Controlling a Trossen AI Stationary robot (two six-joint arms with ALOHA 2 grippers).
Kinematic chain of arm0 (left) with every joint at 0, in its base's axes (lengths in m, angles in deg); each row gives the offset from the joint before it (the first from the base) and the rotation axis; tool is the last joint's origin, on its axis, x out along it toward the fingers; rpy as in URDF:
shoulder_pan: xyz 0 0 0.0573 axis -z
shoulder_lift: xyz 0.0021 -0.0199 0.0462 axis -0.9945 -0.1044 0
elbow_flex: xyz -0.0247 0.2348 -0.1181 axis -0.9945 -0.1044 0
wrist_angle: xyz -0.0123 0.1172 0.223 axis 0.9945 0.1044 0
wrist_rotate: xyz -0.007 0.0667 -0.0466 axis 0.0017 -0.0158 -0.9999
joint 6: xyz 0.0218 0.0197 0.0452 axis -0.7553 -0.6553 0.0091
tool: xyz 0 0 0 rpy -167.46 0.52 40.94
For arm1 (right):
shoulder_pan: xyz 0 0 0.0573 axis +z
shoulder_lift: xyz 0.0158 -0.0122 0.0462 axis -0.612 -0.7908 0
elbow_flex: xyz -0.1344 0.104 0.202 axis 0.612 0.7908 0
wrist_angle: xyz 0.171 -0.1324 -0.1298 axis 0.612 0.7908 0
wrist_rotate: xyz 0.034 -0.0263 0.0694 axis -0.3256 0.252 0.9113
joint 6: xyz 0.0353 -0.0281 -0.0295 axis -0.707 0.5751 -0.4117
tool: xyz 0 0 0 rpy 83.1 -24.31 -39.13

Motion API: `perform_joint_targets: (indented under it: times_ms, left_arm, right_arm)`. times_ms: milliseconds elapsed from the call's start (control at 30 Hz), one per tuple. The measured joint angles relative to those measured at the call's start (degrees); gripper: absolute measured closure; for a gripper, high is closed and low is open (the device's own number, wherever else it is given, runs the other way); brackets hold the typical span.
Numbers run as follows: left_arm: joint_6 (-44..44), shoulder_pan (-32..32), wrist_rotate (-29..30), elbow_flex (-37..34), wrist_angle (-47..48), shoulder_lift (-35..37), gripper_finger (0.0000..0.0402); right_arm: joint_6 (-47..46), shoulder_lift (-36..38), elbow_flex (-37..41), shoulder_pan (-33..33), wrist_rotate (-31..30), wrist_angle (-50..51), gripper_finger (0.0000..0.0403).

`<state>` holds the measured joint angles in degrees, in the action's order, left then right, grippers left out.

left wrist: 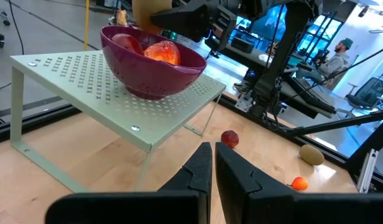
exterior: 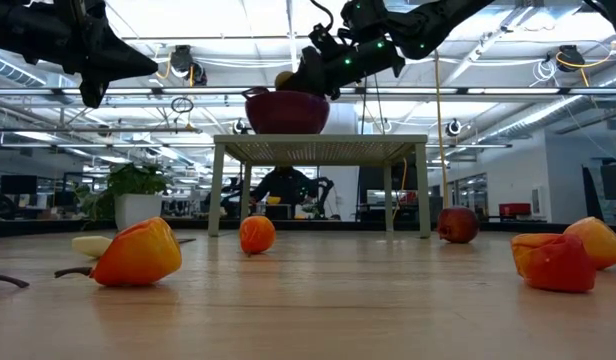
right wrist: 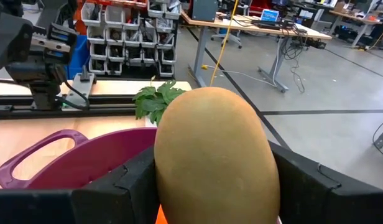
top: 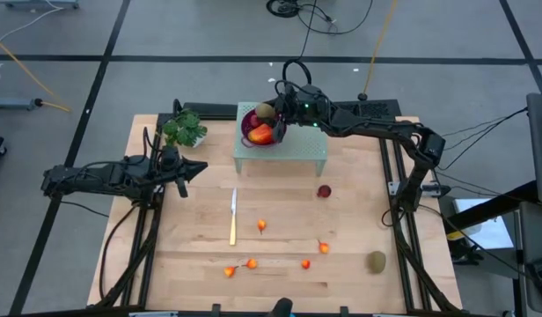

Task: Pick & Place Fruit
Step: Put the kiwi into the strainer bowl on the shelf

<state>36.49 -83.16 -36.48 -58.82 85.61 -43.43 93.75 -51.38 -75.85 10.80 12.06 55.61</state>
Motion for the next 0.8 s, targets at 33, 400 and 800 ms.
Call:
perform_joint_targets:
  times_ms: [33,400,800]
  left_arm:
    - [-0.02,0.00,0.00,0.00,0.00,0.00,0.0382]
    - [0.00,0.00,0.00,0.00,-0.02,0.00,0.0382]
    - [-0.35,0.00,0.00,0.00,0.00,0.01,0.0382]
  right_arm:
    - [0.02,0.00,0.00,0.00,-0.02,0.01,0.0167]
    - [0.13,0.00,0.00,-0.02,-0.02,0.41,0.0135]
    - [0.17,0.00,0.00,-0.02,-0.06,1.62,0.0091]
